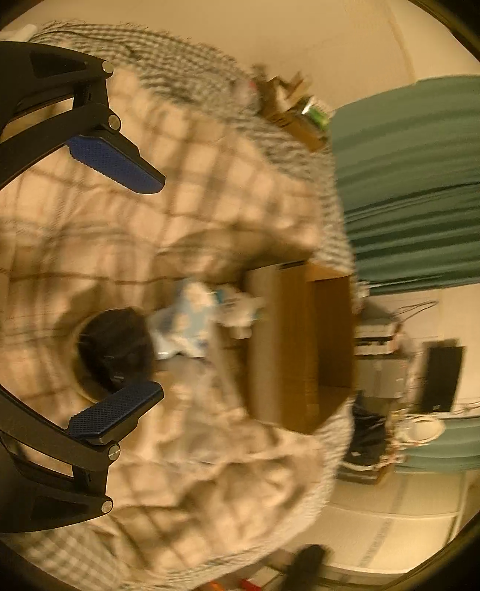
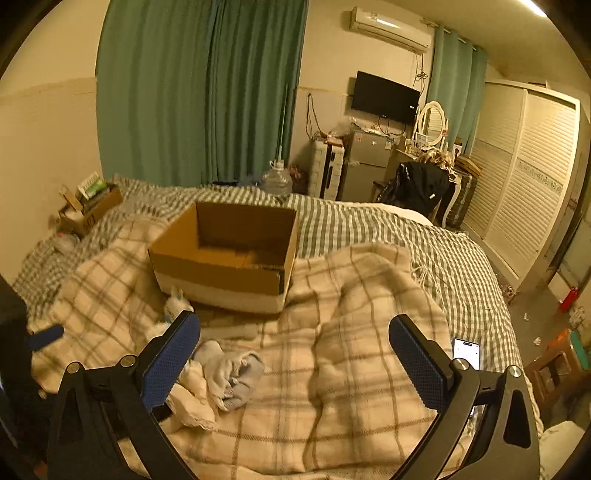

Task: Organize objects
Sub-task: 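Grasp the black round case with the left tool while the right tool reaches toward the white lace cloth, then grasp the white lace cloth with the right tool while the left tool lifts the black case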

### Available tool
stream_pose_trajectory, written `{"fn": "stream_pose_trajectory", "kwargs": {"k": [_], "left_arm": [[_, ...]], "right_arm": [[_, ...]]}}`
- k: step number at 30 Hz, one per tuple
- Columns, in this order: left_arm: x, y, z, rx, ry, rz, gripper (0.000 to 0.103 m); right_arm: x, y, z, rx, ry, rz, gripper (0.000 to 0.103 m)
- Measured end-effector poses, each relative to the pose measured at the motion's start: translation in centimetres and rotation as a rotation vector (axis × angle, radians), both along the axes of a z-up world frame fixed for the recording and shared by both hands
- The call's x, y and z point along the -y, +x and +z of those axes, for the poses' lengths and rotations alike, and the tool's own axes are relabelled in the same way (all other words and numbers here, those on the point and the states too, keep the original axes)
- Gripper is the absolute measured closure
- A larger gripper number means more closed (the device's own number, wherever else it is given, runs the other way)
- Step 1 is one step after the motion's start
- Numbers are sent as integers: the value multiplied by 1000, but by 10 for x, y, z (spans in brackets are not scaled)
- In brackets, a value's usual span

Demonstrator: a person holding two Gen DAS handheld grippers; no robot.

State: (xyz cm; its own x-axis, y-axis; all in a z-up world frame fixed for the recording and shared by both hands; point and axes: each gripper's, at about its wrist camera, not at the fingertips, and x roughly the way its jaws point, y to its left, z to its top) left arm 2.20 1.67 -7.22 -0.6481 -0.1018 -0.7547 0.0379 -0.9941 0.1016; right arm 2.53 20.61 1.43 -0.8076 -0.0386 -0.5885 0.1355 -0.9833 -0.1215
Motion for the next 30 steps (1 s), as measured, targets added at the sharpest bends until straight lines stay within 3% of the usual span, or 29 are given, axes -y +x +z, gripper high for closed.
{"fn": "stream_pose_trajectory", "kwargs": {"k": [6, 8, 14, 17, 19, 21, 22, 25, 30], "left_arm": [[6, -3, -17, 63, 83, -41, 0], [6, -5, -22, 114, 63, -26, 0], [-6, -5, -37, 160, 10, -83, 0], [-10, -10, -48, 176, -1, -99, 17], [-9, -14, -52, 183, 16, -107, 53], [-6, -14, -50, 184, 54, -121, 75], [-5, -13, -47, 171, 54, -119, 82], [-4, -9, -33, 124, 33, -112, 89], [7, -5, -6, 36, 30, -90, 90]], "right_arm": [[9, -7, -19, 48, 25, 20, 0], [12, -7, -23, 56, 39, 24, 1], [14, -13, -32, 87, 53, 19, 0], [16, -15, -38, 104, 61, 26, 0], [20, -15, -42, 115, 67, 32, 1], [23, -15, -45, 122, 71, 40, 1], [25, -14, -46, 124, 75, 46, 1], [28, -12, -47, 126, 89, 57, 1], [37, -5, -54, 144, 94, 93, 1]]}}
